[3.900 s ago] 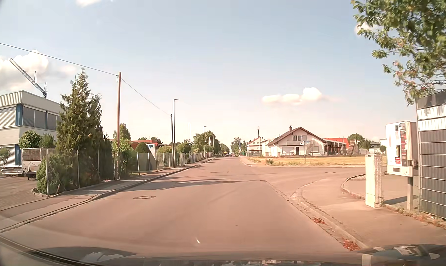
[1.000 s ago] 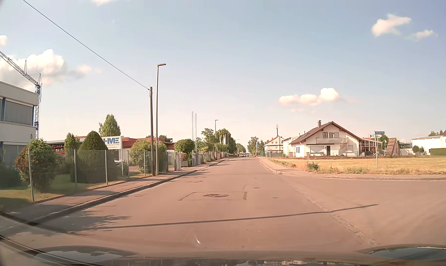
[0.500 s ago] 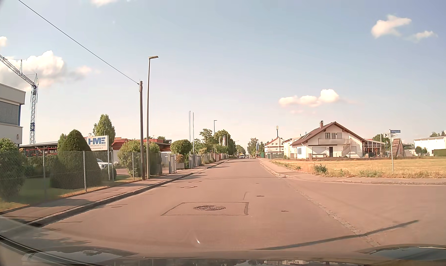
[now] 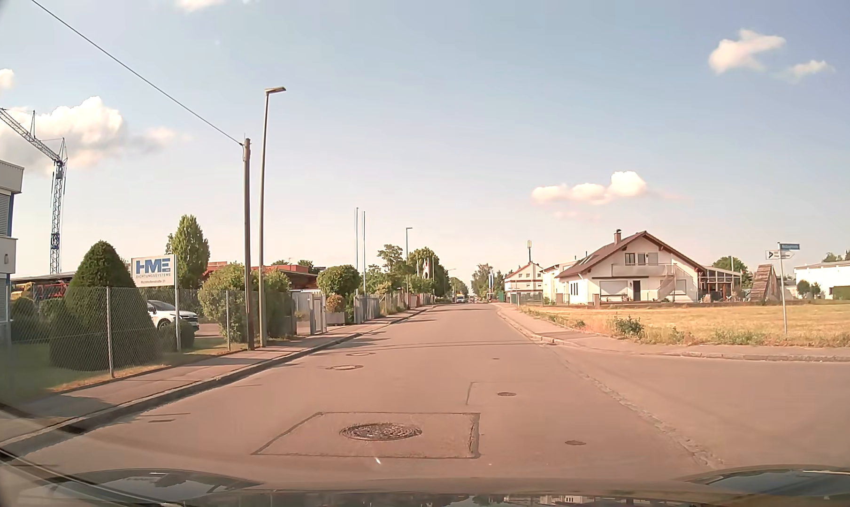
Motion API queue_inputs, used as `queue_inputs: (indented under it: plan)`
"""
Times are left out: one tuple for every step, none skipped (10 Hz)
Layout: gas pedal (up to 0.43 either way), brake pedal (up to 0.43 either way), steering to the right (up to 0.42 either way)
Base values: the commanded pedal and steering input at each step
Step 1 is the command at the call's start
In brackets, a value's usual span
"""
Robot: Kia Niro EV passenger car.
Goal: Follow the waypoints while adhering to traffic rules and regulations
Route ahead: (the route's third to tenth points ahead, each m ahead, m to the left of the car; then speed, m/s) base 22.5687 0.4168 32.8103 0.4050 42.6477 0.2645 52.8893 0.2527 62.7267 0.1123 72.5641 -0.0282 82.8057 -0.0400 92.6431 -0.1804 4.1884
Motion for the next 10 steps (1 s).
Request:
queue_inputs:
  plan:
    - [0.311, 0.018, -0.002]
    - [0.319, 0.018, -0.002]
    - [0.35, 0.018, 0.0]
    - [0.358, 0.012, 0.005]
    - [0.378, 0.018, 0.011]
    - [0.378, 0.012, 0.014]
    - [0.378, 0.012, 0.017]
    - [0.378, 0.018, 0.018]
    - [0.378, 0.012, 0.022]
    - [0.378, 0.018, 0.023]
